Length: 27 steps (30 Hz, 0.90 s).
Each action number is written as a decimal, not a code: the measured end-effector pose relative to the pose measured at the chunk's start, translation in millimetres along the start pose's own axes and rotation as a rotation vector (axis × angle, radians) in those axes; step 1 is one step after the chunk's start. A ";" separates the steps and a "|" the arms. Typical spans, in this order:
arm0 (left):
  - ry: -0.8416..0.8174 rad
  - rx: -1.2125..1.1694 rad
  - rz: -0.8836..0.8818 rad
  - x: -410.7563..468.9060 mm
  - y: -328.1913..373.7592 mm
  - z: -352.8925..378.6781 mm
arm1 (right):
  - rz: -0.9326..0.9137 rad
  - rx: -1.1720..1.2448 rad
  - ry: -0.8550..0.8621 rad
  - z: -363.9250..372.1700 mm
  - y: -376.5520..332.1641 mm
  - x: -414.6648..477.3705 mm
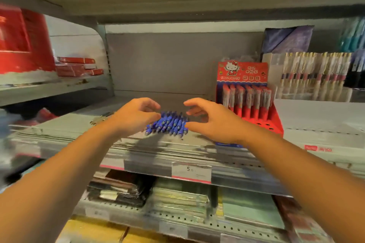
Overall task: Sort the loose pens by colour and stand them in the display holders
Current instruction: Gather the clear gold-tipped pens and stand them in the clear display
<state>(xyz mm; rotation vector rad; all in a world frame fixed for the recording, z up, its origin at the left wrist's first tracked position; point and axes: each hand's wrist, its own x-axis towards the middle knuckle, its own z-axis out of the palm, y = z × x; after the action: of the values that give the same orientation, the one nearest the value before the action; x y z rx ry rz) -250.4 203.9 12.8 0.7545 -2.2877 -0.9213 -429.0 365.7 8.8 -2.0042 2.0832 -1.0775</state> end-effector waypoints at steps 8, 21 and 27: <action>0.051 0.054 -0.063 -17.4 -80.6 -102.2 | 0.151 0.023 -0.042 75.6 -44.3 84.3; -0.087 0.196 -0.289 61.7 -156.4 -152.4 | 0.393 -0.228 -0.068 141.1 -75.9 201.4; -0.318 0.327 -0.390 109.9 -144.7 -134.9 | 0.508 -0.381 -0.242 152.5 -69.2 254.7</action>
<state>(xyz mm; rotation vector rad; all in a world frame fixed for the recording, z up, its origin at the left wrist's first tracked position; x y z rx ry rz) -194.4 -15.3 18.7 1.3114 -2.6636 -0.8935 -334.2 77.2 34.6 -1.4748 2.5846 -0.3571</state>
